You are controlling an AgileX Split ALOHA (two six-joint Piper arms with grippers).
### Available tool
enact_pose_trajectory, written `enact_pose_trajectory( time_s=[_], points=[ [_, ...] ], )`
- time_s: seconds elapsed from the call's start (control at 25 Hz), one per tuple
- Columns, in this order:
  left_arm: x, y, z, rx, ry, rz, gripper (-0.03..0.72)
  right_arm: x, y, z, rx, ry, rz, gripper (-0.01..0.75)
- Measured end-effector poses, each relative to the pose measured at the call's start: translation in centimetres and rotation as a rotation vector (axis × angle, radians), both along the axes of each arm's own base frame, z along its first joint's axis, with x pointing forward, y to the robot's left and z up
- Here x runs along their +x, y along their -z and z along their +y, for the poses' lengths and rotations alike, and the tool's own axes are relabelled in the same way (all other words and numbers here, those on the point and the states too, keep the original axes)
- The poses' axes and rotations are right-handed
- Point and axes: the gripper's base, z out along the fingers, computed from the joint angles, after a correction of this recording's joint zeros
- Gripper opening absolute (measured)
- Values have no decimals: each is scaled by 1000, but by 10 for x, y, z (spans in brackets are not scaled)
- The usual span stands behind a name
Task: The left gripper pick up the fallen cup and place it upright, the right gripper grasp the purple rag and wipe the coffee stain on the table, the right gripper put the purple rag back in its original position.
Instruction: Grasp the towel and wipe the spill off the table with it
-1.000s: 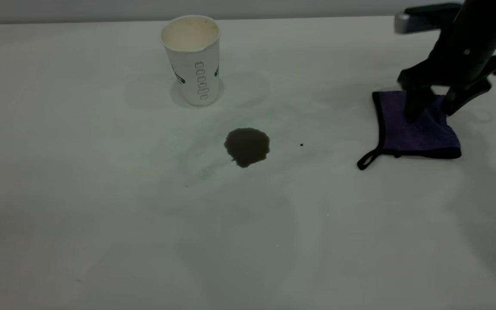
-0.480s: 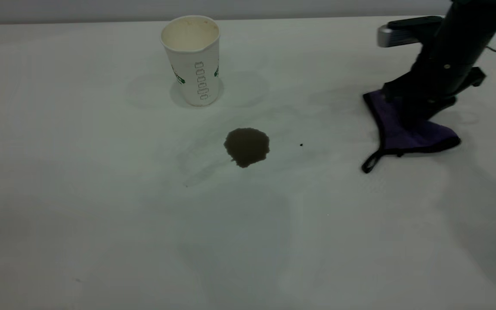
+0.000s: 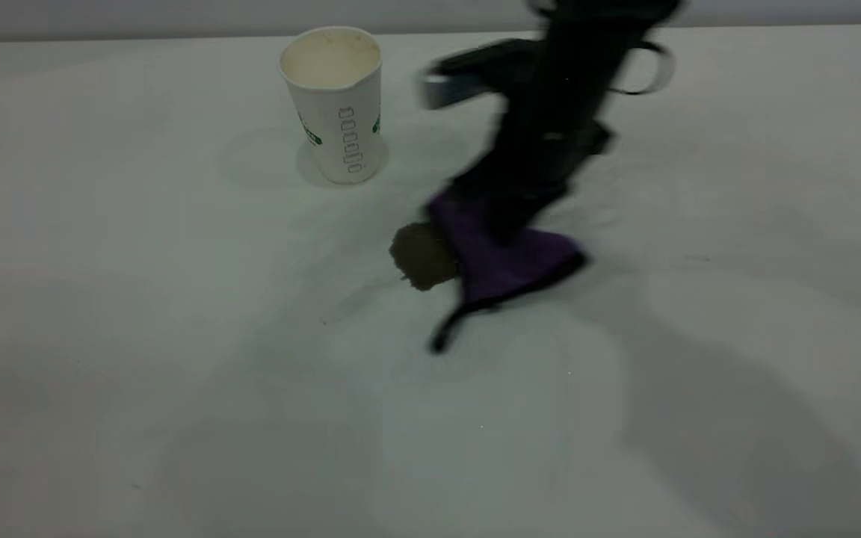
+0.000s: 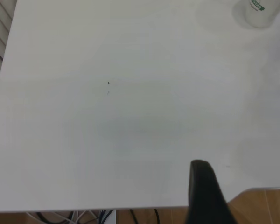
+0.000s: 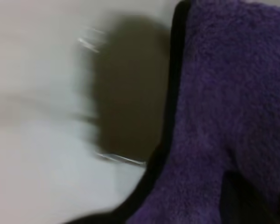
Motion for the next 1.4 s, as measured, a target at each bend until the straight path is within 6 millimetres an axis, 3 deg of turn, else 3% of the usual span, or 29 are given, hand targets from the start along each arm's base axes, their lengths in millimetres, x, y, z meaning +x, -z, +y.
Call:
enact_pose_trajectory(
  time_s=[0.12, 0.32, 0.44, 0.72, 0.88, 1.0, 1.4],
  points=[
    [0, 0, 0, 0, 0, 0, 486, -15, -12, 42, 35, -77, -35, 63],
    [0, 0, 0, 0, 0, 0, 486, -36, -19, 81, 68, -144, -60, 63],
    [0, 0, 0, 0, 0, 0, 486, -42, -9, 89, 73, -141, -61, 63],
    [0, 0, 0, 0, 0, 0, 486, -36, 19, 80, 72, -81, -67, 63],
    [0, 0, 0, 0, 0, 0, 486, -13, 22, 57, 80, 9, -79, 63],
    [0, 0, 0, 0, 0, 0, 486, 8, 25, 27, 76, 95, -65, 63],
    [0, 0, 0, 0, 0, 0, 486, 56, 25, -100, 20, 452, 137, 63]
  ],
)
